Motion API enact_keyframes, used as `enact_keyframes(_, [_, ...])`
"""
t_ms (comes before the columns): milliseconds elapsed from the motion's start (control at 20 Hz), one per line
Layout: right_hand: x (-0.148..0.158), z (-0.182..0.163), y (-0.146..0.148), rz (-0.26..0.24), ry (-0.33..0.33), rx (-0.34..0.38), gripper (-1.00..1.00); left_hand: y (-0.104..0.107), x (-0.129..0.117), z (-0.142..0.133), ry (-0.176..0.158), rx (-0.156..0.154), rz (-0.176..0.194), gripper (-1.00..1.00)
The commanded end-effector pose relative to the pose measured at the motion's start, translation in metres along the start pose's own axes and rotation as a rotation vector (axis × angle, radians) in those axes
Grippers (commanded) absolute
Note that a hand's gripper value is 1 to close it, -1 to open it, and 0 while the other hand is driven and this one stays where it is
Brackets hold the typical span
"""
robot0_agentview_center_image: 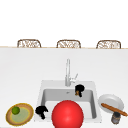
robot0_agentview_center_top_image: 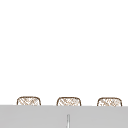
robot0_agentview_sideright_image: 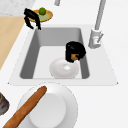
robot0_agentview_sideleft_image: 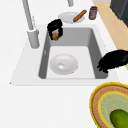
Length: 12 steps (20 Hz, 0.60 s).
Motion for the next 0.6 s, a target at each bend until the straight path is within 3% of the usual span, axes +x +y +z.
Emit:
enact_keyframes(0, [-0.022, 0.007, -0.005, -0.027, 0.017, -0.058, 1.0, 0.0, 0.0, 0.0, 0.0, 0.0, 0.0, 0.0])
enact_keyframes(550, [-0.083, 0.035, -0.023, -0.069, -0.018, -0.081, 1.0, 0.0, 0.0, 0.0, 0.0, 0.0, 0.0, 0.0])
